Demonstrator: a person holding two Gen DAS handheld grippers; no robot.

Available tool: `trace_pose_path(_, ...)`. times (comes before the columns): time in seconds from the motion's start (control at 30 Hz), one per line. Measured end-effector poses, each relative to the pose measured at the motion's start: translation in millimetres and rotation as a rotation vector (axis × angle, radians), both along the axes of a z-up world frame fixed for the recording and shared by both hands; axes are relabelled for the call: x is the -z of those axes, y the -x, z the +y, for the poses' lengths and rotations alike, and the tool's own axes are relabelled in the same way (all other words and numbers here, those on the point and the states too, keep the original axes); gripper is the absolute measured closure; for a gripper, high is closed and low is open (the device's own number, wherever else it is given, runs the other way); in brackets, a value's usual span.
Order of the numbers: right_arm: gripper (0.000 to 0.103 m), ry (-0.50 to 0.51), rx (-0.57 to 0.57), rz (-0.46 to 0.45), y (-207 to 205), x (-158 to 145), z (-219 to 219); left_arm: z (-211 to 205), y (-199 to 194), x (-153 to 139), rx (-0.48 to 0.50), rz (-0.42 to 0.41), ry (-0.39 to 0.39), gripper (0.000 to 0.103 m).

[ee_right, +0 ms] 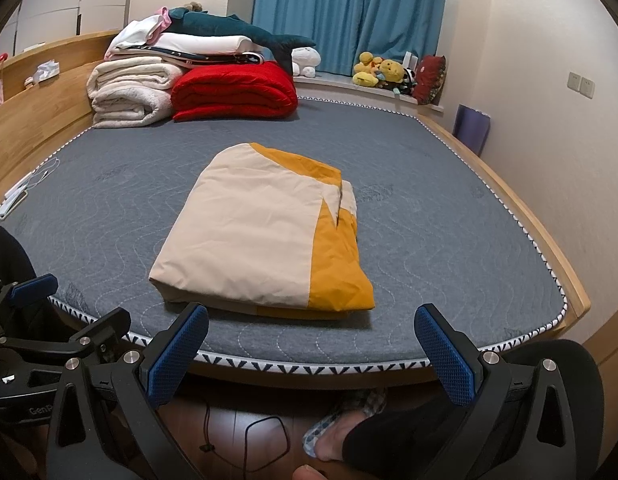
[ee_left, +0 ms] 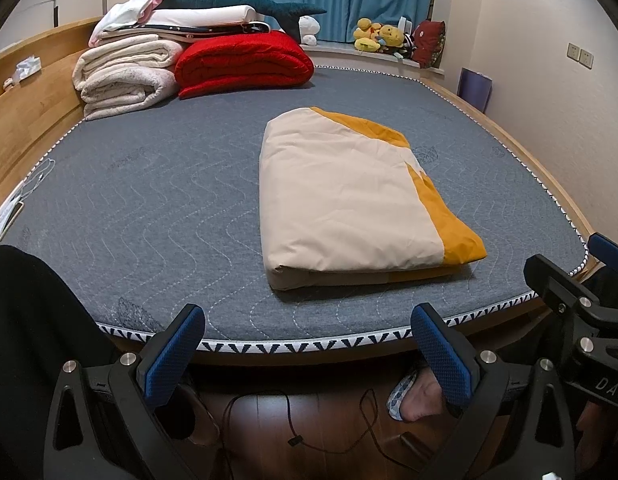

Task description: Fold large clothes

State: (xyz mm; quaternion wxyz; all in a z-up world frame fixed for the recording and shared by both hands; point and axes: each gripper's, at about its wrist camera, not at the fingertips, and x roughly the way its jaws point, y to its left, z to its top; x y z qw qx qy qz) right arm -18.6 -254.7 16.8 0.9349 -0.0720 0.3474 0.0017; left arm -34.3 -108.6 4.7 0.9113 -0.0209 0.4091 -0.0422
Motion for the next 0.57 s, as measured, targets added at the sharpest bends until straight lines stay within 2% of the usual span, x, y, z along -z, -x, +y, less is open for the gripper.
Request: trace_pose_path(0.57, 0.001, 0.001, -0.002, -0.001, -0.3, 0.0, -0.6, -1.5, 0.7, 1.6, -0.002, 0.008, 0.005, 0.001)
